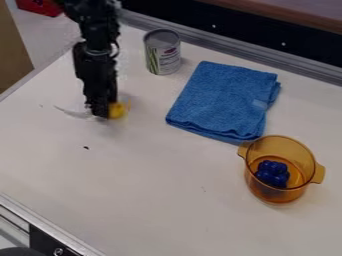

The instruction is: Move the knife to the centre of the table

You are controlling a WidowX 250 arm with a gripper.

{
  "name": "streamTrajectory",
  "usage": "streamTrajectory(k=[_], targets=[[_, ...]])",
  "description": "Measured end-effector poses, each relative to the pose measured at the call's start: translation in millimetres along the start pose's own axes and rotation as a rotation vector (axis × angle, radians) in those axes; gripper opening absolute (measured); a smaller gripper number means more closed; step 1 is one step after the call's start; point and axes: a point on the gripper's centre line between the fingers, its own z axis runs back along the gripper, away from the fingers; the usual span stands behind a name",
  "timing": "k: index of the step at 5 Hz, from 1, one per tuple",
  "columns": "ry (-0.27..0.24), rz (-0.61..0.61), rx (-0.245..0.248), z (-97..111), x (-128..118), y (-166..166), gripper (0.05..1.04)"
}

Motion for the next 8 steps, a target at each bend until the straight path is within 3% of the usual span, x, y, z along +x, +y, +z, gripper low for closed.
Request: streamTrajectory(k=[1,2,4,6,8], targets=[[-0.076,-0.260,0.012,5,-35,12,0.387],[-0.103,-0.528,0.000,21,-65,28,0.387],[-0.102,-1.001,-0.132,32,-120,79,0.387],[-0.143,-1.494,-0.237,9,-139,112,0.381],[-0.211,-1.996,-0.268,-5,-140,125,0.380]])
